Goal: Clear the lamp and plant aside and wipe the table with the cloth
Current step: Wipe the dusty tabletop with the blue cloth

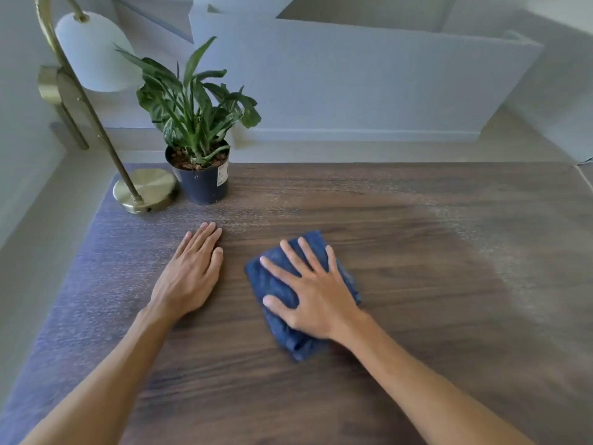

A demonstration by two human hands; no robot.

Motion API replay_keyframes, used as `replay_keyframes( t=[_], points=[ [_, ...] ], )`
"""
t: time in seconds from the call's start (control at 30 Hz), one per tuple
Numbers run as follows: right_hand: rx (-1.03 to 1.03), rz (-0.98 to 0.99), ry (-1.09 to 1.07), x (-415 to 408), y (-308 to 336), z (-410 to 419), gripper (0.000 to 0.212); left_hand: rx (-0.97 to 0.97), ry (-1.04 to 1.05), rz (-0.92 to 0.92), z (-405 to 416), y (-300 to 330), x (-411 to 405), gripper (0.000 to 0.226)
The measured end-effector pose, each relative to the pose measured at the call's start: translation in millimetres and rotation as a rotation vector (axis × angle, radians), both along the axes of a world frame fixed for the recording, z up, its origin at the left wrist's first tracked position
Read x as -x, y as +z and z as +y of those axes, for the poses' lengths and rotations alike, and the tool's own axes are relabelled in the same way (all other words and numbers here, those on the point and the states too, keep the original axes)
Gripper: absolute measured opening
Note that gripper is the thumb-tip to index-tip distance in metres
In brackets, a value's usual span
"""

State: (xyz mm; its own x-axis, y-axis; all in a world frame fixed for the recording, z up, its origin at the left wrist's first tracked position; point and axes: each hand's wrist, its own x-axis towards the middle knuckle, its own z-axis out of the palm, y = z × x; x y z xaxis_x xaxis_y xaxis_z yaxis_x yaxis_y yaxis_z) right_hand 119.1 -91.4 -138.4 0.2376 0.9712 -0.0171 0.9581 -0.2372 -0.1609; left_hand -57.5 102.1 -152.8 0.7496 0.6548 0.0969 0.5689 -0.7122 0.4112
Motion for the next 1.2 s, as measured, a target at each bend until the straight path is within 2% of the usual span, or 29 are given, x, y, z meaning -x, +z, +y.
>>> replay_keyframes(
  t=[0.07,0.13,0.17,0.23,0.3,0.33,0.4,0.5,0.57,0.67,0.73,0.8,0.87,0.93,1.0,1.07,1.13,1.2],
  points=[
    [0.013,0.042,0.127,34.0,1.2,-83.5,0.069,0.039,-0.01,-0.03,-4.1,0.0,3.3,0.074],
    [0.041,-0.012,0.103,13.8,1.3,-167.6,0.069,0.058,-0.018,-0.046,-8.8,2.2,8.6,0.074],
    [0.073,-0.054,0.001,-12.5,2.0,-196.6,0.069,0.059,-0.024,-0.045,-11.2,2.8,11.5,0.074],
    [0.174,-0.08,-0.357,-72.4,9.6,-219.9,0.071,0.059,-0.034,-0.038,-26.1,3.1,15.9,0.076],
    [0.208,0.001,-0.64,-121.0,15.4,-186.5,0.073,0.072,-0.014,-0.039,-46.4,1.5,15.1,0.078],
    [0.192,0.028,-0.682,-134.9,14.2,-156.1,0.071,0.073,-0.004,-0.033,-56.2,-0.1,12.5,0.078],
    [0.143,0.063,-0.595,-133.4,8.7,-86.5,0.068,0.052,0.017,-0.006,-69.3,-2.4,8.3,0.078],
    [0.059,0.053,-0.338,-66.9,-0.4,-30.5,0.067,0.02,0.028,0.019,-73.1,-2.7,8.3,0.078],
    [-0.018,0.046,-0.154,-6.6,-1.2,-62.5,0.066,0.006,0.015,0.015,-71.5,-1.9,10.6,0.077],
    [-0.03,0.056,0.05,28.0,-1.6,-182.5,0.067,-0.013,0.02,0.011,-67.7,-0.4,13.5,0.071],
    [0.037,0.007,-0.013,-13.2,3.0,-266.5,0.067,-0.025,0.047,0.021,-71.5,0.9,10.4,0.065],
    [0.134,-0.029,-0.263,-83.5,9.6,-310.8,0.066,-0.034,0.074,0.057,-86.9,1.5,2.5,0.064],
    [0.16,-0.047,-0.494,-146.0,15.0,-289.9,0.068,-0.027,0.108,0.075,-104.8,0.4,-12.3,0.065],
    [0.137,-0.023,-0.541,-173.0,10.1,-224.6,0.068,-0.009,0.141,0.082,-118.0,2.7,-34.2,0.068],
    [0.089,-0.009,-0.463,-157.9,-0.2,-165.5,0.068,0.03,0.148,0.052,-129.7,7.0,-60.9,0.069],
    [0.009,-0.011,-0.316,-107.7,0.7,-154.6,0.068,0.057,0.054,0.005,-151.3,9.9,-91.2,0.069],
    [-0.034,-0.012,-0.116,-55.8,0.8,-198.6,0.066,0.059,-0.059,-0.024,-176.5,9.0,-120.0,0.068],
    [-0.064,-0.053,-0.035,-39.9,1.1,-270.4,0.064,0.015,-0.114,0.006,-194.1,5.2,-143.9,0.073]
  ],
)
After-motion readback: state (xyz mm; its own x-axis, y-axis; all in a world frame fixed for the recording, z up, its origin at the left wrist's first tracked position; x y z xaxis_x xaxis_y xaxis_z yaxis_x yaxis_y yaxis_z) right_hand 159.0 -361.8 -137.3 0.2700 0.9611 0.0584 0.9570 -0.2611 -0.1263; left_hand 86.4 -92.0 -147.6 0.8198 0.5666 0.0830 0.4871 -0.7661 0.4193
